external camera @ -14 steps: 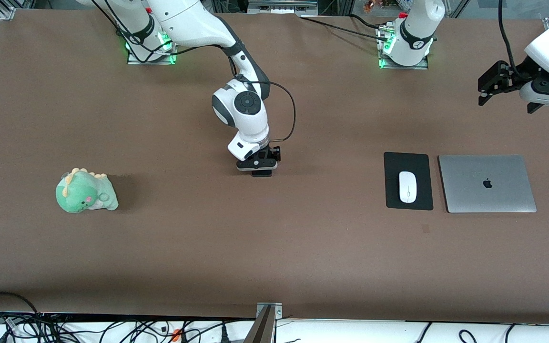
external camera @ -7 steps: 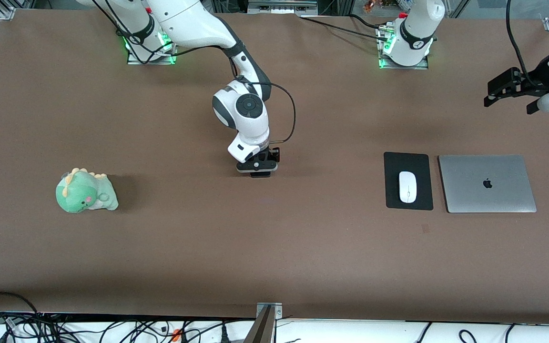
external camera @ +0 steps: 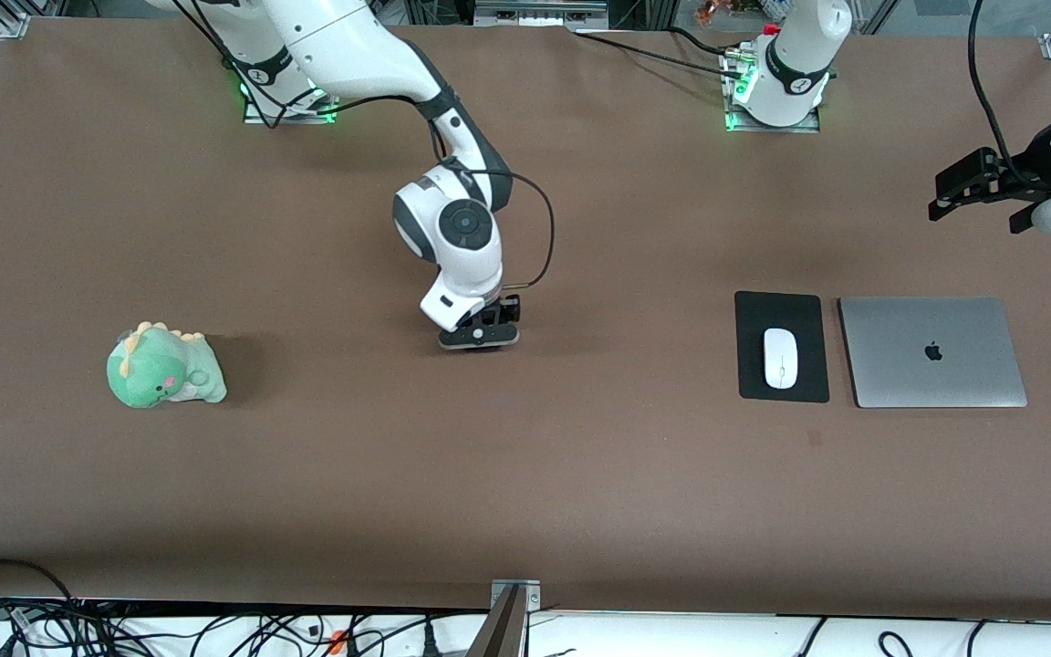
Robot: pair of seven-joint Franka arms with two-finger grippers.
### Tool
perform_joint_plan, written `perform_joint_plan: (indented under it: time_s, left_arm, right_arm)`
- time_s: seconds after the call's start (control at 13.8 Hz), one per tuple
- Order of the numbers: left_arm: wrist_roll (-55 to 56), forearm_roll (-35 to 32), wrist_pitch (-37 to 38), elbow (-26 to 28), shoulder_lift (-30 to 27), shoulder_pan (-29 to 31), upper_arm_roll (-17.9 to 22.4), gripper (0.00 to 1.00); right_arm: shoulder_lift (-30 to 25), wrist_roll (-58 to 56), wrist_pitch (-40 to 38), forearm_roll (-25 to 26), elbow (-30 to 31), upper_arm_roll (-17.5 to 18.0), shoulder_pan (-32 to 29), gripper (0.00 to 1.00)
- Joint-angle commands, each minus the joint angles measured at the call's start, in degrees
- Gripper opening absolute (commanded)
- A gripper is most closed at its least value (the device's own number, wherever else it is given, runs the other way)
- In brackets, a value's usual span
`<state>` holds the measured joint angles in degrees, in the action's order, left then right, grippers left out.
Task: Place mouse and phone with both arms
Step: 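Carry the black phone with the right gripper beside the green plush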
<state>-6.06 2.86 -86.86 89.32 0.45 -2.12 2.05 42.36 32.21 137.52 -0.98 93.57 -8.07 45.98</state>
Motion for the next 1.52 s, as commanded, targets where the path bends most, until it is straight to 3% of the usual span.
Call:
perform_joint_plan:
  time_s: [0.0,0.36,0.73,1.09,1.45]
  left_arm:
    - [-0.18,0.30,-1.37,-0.38,1.22,0.36,0.23,1.00]
    - [-0.18,0.84,-1.03,-1.26,2.28,2.91,-0.47,1.00]
    - [-0.27,0.66,-0.41,-1.78,2.19,2.91,-0.73,1.00]
    - [-0.27,-1.36,-0.41,-3.10,2.63,2.39,-1.17,1.00]
    - [-0.18,-1.36,-0.32,-3.01,2.46,2.47,-1.61,1.00]
  right_arm:
    - [-2.63,-6.00,-4.53,-0.08,0.04,0.51,-4.48,0.00]
    - [-8.95,-14.17,-4.12,-0.16,7.92,0.43,-12.82,0.00]
    - [-16.51,-23.57,7.92,-0.08,22.60,-0.54,-21.62,0.00]
    - [-16.70,-24.91,19.87,-0.16,30.26,-1.86,-24.79,0.00]
    - [-13.89,-28.16,24.11,-0.08,30.01,-1.77,-27.16,0.00]
